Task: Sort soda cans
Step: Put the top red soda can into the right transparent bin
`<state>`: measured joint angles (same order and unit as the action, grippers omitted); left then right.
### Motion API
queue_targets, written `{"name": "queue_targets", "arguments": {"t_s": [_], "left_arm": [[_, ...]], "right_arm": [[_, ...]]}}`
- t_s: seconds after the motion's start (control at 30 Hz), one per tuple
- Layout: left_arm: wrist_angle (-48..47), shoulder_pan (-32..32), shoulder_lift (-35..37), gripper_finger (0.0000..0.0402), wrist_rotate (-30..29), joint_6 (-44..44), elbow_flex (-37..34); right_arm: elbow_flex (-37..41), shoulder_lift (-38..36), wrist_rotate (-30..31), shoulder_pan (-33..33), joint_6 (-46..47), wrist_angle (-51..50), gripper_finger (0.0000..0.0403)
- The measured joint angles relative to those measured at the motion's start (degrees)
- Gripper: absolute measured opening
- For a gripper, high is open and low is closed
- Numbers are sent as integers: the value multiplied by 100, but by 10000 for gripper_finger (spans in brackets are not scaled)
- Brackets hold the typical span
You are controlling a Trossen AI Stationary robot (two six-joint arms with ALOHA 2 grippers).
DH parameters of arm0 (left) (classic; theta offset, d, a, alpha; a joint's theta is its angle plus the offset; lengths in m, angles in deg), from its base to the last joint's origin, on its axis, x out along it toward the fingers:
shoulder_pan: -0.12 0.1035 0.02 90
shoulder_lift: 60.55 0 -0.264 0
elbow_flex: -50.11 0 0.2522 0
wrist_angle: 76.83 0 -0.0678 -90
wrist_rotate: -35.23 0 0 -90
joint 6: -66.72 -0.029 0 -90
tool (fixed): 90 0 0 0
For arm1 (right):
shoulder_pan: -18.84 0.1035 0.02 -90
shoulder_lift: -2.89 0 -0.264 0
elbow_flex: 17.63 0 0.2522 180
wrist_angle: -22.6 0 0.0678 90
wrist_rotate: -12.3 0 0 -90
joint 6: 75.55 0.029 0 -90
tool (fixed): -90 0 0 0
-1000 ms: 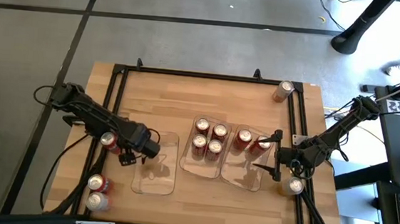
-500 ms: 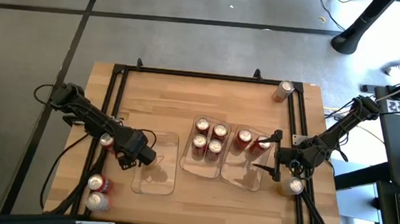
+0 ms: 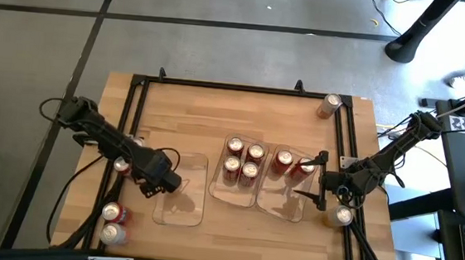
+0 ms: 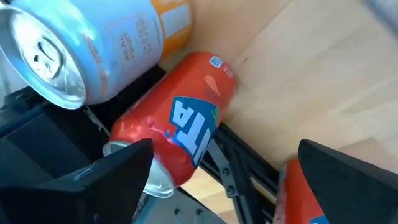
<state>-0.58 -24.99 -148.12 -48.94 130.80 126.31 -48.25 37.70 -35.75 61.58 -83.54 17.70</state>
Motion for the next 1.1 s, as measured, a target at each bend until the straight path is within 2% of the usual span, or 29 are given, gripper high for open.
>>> {"name": "queue_targets", "arguments": {"t_s": [0.27, 0.57, 0.77, 0.97, 1.1], "left_arm": [[2, 283, 150, 388, -150, -322, 490], [6, 677, 1230, 388, -479, -501, 463], [-5, 530, 1957, 388, -411, -609, -134], [-1, 371, 2335, 388, 93, -880, -657], [-5, 294, 2450, 388, -35, -835, -930]], "right_arm": [[0, 0, 0, 0, -1, 4, 390], [0, -2, 0, 0, -2, 8, 390], [0, -2, 0, 0, -4, 11, 390], [0, -2, 0, 0, -21, 11, 390], [0, -2, 0, -2, -115, 48, 390]]}}
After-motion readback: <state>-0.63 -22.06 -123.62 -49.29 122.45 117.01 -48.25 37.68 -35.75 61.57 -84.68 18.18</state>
